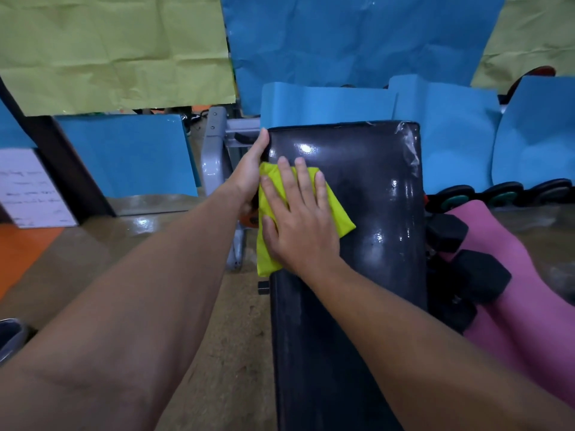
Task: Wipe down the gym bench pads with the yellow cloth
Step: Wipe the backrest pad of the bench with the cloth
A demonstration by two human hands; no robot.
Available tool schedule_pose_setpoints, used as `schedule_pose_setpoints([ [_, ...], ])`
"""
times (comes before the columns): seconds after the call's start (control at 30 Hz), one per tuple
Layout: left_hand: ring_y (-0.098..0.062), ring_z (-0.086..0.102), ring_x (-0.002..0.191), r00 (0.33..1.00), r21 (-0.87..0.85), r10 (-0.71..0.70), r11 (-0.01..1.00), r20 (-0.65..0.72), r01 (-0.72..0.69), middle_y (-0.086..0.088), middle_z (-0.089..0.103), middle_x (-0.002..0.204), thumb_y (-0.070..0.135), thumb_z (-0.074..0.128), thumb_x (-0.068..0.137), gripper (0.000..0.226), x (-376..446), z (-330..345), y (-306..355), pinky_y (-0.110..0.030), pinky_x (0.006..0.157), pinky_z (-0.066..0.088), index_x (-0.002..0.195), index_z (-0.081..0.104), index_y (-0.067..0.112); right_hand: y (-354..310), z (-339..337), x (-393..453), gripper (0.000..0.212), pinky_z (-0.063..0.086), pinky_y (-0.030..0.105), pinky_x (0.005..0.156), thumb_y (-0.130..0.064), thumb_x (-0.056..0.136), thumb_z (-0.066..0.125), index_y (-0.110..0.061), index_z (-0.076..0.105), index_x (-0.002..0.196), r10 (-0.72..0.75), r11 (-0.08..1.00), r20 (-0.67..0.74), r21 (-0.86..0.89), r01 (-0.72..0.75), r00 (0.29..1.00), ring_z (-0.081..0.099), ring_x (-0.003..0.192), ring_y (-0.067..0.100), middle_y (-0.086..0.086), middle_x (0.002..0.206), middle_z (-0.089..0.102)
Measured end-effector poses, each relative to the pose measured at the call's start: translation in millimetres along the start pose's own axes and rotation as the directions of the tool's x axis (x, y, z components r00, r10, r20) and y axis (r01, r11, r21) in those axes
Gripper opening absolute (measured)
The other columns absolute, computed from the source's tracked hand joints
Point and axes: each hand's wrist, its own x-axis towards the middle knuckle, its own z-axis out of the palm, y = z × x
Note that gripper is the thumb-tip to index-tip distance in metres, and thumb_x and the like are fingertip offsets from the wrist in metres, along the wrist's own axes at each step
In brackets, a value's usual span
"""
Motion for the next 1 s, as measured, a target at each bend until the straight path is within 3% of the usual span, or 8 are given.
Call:
schedule_pose_setpoints([
  [0.07,-0.028,0.075,0.114,1.0,-0.068,-0.029,0.997,0.007,0.029,-0.014,0.075,0.128,0.088,0.056,0.082,0.094,0.0,-0.1,1.4,-0.044,0.112,0.049,0.136,0.07,0.013,11.4,-0.8,-8.4,0.057,0.016,0.058,0.128,-0.038,0.101,0.048,-0.019,0.047,0.154,-0.054,0.999,-0.013,0.006,0.054,0.998,0.021,0.158,0.037,0.015,0.168,0.03],
  [0.13,-0.031,0.069,0.126,1.0,-0.064,-0.03,0.997,0.004,0.03,-0.013,0.072,0.136,0.091,0.059,0.075,0.1,4.4,-3.1,-1.8,-0.049,0.121,0.04,0.142,0.065,0.017,14.8,-1.6,-3.4,0.057,0.015,0.057,0.128,-0.038,0.098,0.05,-0.02,0.05,0.153,-0.016,1.0,-0.039,0.015,0.016,0.999,0.023,0.157,0.037,0.015,0.168,0.031],
  [0.37,-0.019,0.08,0.089,1.0,0.03,0.005,1.0,-0.013,-0.004,-0.01,0.082,0.089,0.081,0.03,0.098,0.092,0.7,4.6,-4.9,-0.032,0.087,0.059,0.073,0.086,0.012,-9.8,3.1,1.1,0.065,0.01,0.058,0.129,-0.04,0.1,0.048,-0.017,0.037,0.16,0.072,0.997,-0.001,0.033,-0.072,0.997,0.014,0.159,0.038,0.015,0.171,0.022],
  [0.53,-0.021,0.068,0.127,0.993,-0.018,0.052,0.998,-0.104,-0.054,-0.003,0.076,0.129,0.095,0.04,0.084,0.088,1.9,10.3,-8.9,-0.047,0.121,0.039,0.128,0.076,0.028,42.4,-4.7,-24.8,0.068,0.01,0.057,0.128,-0.046,0.098,0.049,-0.02,0.038,0.16,0.124,0.991,-0.057,0.054,-0.121,0.991,0.018,0.159,0.037,0.016,0.17,0.023],
  [0.67,-0.018,0.076,0.11,0.983,-0.006,0.093,0.995,-0.161,-0.095,-0.002,0.082,0.113,0.086,0.034,0.094,0.08,-3.2,23.9,-10.0,-0.038,0.109,0.053,0.121,0.078,0.025,76.9,-10.7,-10.8,0.068,0.009,0.06,0.128,-0.045,0.099,0.044,-0.017,0.036,0.161,0.392,0.92,-0.098,0.068,-0.387,0.915,0.016,0.158,0.041,0.019,0.17,0.022],
  [0.77,-0.014,0.079,0.1,0.96,0.026,0.105,0.995,-0.259,-0.101,0.003,0.083,0.101,0.084,0.038,0.094,0.074,-3.1,25.1,-9.4,-0.027,0.089,0.059,0.109,0.08,0.025,61.3,-11.4,-9.5,0.069,0.007,0.06,0.128,-0.046,0.098,0.045,-0.018,0.035,0.161,0.305,0.95,-0.081,0.09,-0.298,0.949,0.015,0.158,0.041,0.019,0.17,0.021],
  [0.87,-0.012,0.075,0.103,0.938,0.103,0.132,0.989,-0.319,-0.104,0.007,0.081,0.103,0.085,0.042,0.093,0.069,-5.3,24.6,-5.0,-0.029,0.094,0.055,0.106,0.077,0.027,66.4,-10.0,-33.8,0.069,0.01,0.059,0.129,-0.047,0.099,0.047,-0.02,0.036,0.161,0.134,0.988,-0.045,0.082,-0.13,0.99,0.014,0.159,0.037,0.016,0.171,0.021],
  [1.0,-0.001,0.074,0.091,0.926,0.119,0.157,0.985,-0.343,-0.123,0.014,0.08,0.092,0.074,0.043,0.1,0.056,-7.1,29.8,12.5,-0.019,0.08,0.054,0.101,0.075,0.028,102.0,-12.4,-49.2,0.067,0.012,0.06,0.128,-0.046,0.099,0.046,-0.02,0.038,0.16,0.196,0.978,-0.081,0.086,-0.189,0.977,0.016,0.159,0.038,0.016,0.17,0.024],
])
